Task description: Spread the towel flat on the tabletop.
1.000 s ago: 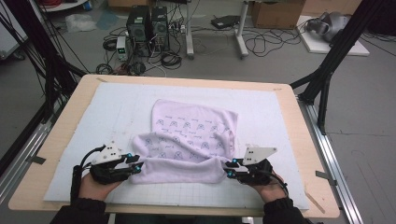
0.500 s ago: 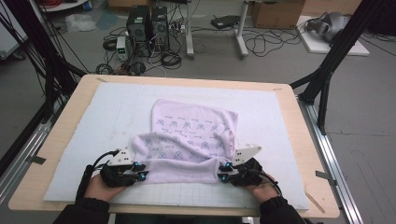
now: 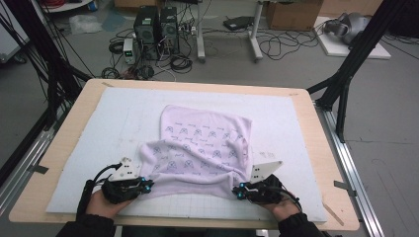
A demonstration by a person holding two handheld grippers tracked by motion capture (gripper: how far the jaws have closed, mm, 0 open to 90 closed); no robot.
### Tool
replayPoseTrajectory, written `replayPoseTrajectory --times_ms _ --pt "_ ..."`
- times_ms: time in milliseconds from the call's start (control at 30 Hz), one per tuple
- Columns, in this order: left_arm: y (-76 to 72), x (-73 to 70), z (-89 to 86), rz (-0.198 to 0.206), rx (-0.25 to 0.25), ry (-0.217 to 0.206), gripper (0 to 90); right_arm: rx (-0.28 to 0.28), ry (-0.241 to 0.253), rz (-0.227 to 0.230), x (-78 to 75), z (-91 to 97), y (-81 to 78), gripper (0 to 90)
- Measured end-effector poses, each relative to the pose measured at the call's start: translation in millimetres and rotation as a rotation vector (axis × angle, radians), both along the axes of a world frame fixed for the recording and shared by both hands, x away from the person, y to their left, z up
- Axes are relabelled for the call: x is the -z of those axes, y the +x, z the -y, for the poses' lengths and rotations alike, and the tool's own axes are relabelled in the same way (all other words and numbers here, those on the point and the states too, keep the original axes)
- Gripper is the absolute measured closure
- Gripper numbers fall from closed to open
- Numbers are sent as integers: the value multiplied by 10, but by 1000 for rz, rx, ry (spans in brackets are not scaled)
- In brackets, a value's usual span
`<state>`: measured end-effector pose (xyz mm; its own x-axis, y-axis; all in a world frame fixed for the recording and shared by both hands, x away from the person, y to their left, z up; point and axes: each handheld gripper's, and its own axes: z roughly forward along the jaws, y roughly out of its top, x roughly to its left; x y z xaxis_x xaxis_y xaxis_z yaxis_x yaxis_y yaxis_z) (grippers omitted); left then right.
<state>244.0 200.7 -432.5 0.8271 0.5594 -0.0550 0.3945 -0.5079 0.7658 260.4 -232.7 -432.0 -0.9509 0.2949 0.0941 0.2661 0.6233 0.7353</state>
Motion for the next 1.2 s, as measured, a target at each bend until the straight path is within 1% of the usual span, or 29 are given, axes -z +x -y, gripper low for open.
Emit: replayPoseTrajectory --times_ms 100,233,333,367,400,433,467,500,533,567,600,633,667,700,733,767,800,833,867,900,933,967,1000,1033,1067,1133,1200 --pt "-82 -57 -45 15 1 -23 868 -5 42 12 -83 37 -104 876" --pt "-204 -115 -86 25 14 -58 868 -11 63 21 -155 102 -235 880" --pt "-301 -171 -105 32 51 -93 855 -39 100 5 -197 164 -379 874" --pt "-316 -181 -109 33 48 -104 802 -41 111 14 -210 185 -421 860" --pt "-309 -185 -116 35 39 -105 707 -32 124 19 -217 200 -444 837" --pt "-287 -178 -124 32 40 -114 643 -18 123 30 -221 212 -433 761" --pt "-257 -163 -128 31 36 -113 590 12 119 28 -218 223 -345 728" --pt "-224 -142 -122 30 20 -101 590 12 119 28 -218 223 -345 728" --pt "-185 -118 -110 30 13 -79 585 27 96 38 -187 207 -238 685" --pt "-142 -88 -93 26 10 -60 584 28 83 26 -162 188 -182 678" --pt "-98 -52 -73 21 10 -50 584 28 83 26 -162 188 -182 678" --pt "-54 -16 -51 12 14 -39 583 28 70 34 -132 163 -125 652" --pt "-6 19 -28 -1 20 -24 579 24 46 29 -63 102 -8 617" --pt "37 51 0 -10 22 -14 580 23 32 35 -32 73 44 593" --pt "70 78 28 -21 29 0 588 26 22 36 -4 47 92 592" --pt "98 102 56 -23 32 24 588 26 22 36 -4 47 92 592" --pt "106 106 64 -11 31 21 658 30 -17 13 65 -4 164 631" --pt "117 106 70 -10 23 25 658 30 -17 13 65 -4 164 631" --pt "123 105 67 -7 21 26 704 21 -42 0 110 -29 183 664" --pt "122 112 62 -8 14 19 768 31 -25 17 123 -28 174 714" --pt "121 119 57 -20 10 1 814 40 -22 22 129 -27 170 768" --pt "119 119 52 -23 15 0 852 35 -20 4 125 -20 169 849" --pt "107 115 54 -23 13 2 864 26 -17 -10 124 -21 162 863" --pt "95 111 51 -23 15 4 873 14 -21 -13 115 -24 132 870" --pt "77 105 46 -25 20 8 873 14 -21 -13 115 -24 132 870" --pt "2 97 32 -21 27 4 875 -7 -18 -22 102 -23 78 873" --pt "-90 73 5 -14 27 -9 875 -24 -2 -21 78 -18 -4 872"
